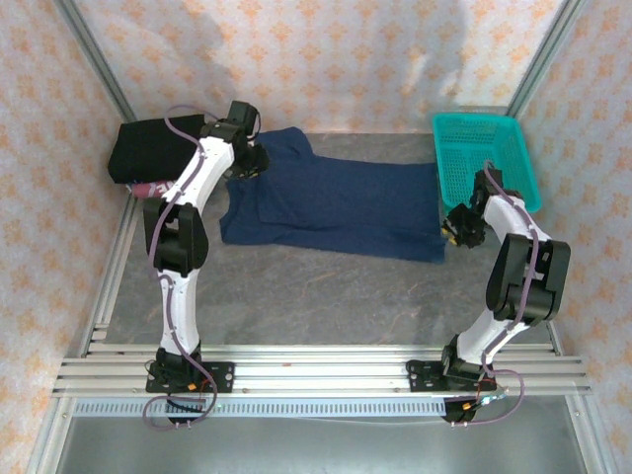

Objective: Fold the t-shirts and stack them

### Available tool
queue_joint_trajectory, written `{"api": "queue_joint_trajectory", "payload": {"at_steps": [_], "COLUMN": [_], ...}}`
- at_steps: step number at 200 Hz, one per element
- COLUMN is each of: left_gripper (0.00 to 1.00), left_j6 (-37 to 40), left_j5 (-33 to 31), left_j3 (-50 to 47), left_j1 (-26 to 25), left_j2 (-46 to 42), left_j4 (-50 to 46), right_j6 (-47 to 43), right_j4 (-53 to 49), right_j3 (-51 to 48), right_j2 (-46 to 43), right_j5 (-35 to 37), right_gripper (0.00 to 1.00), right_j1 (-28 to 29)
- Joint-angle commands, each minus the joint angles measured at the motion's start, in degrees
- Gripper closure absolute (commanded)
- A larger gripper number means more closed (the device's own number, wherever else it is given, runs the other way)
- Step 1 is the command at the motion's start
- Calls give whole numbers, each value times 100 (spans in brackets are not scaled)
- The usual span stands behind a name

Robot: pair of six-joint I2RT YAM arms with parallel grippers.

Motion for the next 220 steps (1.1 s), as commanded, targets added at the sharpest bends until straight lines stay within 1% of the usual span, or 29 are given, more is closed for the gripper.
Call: {"api": "queue_joint_trajectory", "payload": {"at_steps": [1,11,12,17,19,32,44,57,72,83,98,114,119,125,142,173,194,211,220], "left_gripper": [37,26,24,3,1,0,0,0,0,1,7,16,18,20,21,30,35,37,40], "left_j6": [-555,-641,-644,-647,-641,-628,-726,-684,-600,-622,-791,-926,-948,-976,-1032,-1185,-1269,-1346,-1351], "left_j5": [328,324,316,233,178,-7,24,82,-73,-80,96,192,166,141,65,6,-344,-434,-469], "left_j3": [155,41,29,-35,-63,-429,-1119,-1883,-2829,-3743,-4841,-5511,-5625,-5724,-5808,-5801,-5723,-5680,-5609], "left_j1": [-15,-15,-15,-7,-6,67,128,145,144,156,215,258,258,266,280,294,304,298,292], "left_j2": [-225,-490,-519,-685,-749,-1286,-1955,-2533,-3149,-3597,-3985,-4062,-4055,-4022,-3831,-3243,-2918,-2733,-2587], "left_j4": [480,636,639,642,642,592,639,500,252,391,853,1343,1468,1603,1889,2320,2356,2548,2545], "right_j6": [104,12,-3,-74,-115,-363,-530,-718,-889,-917,-894,-787,-777,-777,-773,-709,-636,-609,-608], "right_j4": [385,375,362,301,271,-73,-236,-470,-823,-828,-694,-399,-293,-180,88,526,745,879,939], "right_j3": [-68,-149,-151,-188,-192,-283,-512,-781,-1060,-1351,-1683,-1886,-1913,-1925,-1921,-1798,-1687,-1615,-1579], "right_j2": [-349,-649,-687,-843,-918,-1445,-1950,-2405,-2740,-2890,-3010,-2876,-2678,-2543,-2089,-1282,-973,-700,-557], "right_j5": [60,98,99,127,136,189,36,-238,-485,-575,-558,-588,-591,-524,-410,-246,-94,61,101], "right_gripper": [56,49,48,45,43,36,33,31,30,31,31,32,32,33,34,39,42,47,50], "right_j1": [-36,-34,-38,-35,-36,-35,-30,-12,30,111,222,324,385,453,549,582,592,599,601]}}
